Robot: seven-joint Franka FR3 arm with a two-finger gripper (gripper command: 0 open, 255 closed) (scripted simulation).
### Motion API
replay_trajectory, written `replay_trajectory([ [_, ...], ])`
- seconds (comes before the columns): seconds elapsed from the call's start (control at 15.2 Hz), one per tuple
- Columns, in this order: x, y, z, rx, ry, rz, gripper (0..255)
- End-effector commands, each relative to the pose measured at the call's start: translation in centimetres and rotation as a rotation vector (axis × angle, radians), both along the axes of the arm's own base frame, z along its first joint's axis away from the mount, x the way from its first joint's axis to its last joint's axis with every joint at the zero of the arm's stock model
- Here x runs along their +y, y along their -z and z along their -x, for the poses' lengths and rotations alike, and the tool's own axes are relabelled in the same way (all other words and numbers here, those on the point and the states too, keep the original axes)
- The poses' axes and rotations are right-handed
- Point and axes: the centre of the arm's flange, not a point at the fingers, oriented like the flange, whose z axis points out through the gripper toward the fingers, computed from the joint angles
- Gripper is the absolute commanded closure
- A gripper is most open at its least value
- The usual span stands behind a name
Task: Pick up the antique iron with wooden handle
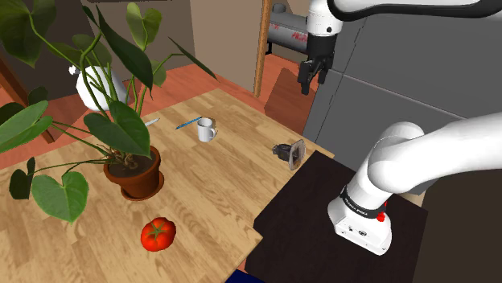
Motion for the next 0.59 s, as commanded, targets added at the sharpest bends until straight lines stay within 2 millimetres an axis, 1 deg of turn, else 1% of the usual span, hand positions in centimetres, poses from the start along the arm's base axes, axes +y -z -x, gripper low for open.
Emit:
replay_trajectory([
  [0.0, 0.0, 0.0, 0.0, 0.0, 0.0, 0.0, 0],
  [0.53, -3.6, 9.8, -2.7, 0.011, 0.018, -0.03, 0],
])
